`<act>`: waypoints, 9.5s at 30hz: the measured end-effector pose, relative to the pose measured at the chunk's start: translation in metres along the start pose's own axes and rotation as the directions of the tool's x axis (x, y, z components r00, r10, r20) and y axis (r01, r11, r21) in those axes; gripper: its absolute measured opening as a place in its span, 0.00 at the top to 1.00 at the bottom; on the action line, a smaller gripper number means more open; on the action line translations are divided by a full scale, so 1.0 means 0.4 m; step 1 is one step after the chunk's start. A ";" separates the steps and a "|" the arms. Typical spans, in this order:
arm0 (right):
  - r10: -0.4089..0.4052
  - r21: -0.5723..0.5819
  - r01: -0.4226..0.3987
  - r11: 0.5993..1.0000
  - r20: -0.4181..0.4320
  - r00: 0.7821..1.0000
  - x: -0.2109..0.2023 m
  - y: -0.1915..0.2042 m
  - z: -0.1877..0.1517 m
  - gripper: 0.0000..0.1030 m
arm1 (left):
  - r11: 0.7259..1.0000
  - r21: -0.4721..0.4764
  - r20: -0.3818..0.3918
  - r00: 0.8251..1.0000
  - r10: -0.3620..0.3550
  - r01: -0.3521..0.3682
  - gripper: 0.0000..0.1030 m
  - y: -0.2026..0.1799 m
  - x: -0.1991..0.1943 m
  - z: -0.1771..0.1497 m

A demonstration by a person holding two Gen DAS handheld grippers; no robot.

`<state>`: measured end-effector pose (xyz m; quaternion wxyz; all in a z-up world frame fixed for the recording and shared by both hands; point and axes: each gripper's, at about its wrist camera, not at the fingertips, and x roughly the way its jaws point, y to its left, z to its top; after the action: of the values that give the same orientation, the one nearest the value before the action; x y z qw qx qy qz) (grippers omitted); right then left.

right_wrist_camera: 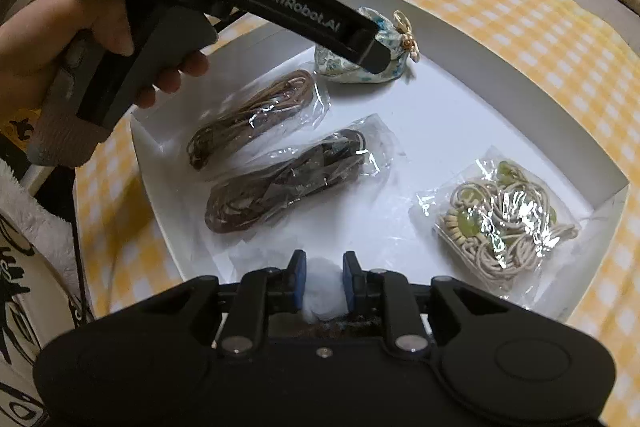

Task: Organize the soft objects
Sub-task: 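Open the left tool to drop the pouch while the right tool releases the cotton packet, then move both tools back over the blue packet and white sachet on the blanket, then grasp the blue wrapped packet with the left tool while the right tool grasps the white sachet, then lift the blue packet and white sachet and carry them over the box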

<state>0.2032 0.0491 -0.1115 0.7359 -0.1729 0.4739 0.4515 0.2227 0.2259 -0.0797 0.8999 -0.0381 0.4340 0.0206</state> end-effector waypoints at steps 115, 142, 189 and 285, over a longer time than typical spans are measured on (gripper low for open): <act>-0.717 0.855 0.337 0.395 0.058 0.695 -0.594 -0.645 -0.565 0.00 | 0.962 -0.197 0.013 0.981 -0.191 0.190 0.00 -0.865 0.270 0.123; -0.611 0.895 0.344 0.283 -0.108 0.784 -0.338 -0.818 -0.486 0.00 | 0.987 0.067 0.044 0.987 -0.152 0.149 0.47 -0.852 0.342 0.138; -0.633 0.842 0.349 0.412 -0.011 0.774 -0.474 -0.721 -0.469 0.30 | 0.970 0.105 0.072 0.971 -0.228 0.220 0.23 -0.924 0.393 0.176; -0.406 0.593 0.138 0.793 0.347 0.845 -0.311 -0.262 0.016 0.30 | 0.976 0.078 -0.064 0.978 -0.197 0.202 0.50 -0.255 -0.085 -0.123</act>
<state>0.2755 -0.0646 -0.0203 0.9028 0.0870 0.3648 0.2103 0.1703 0.1199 -0.0786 0.8858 -0.0441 0.4533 -0.0891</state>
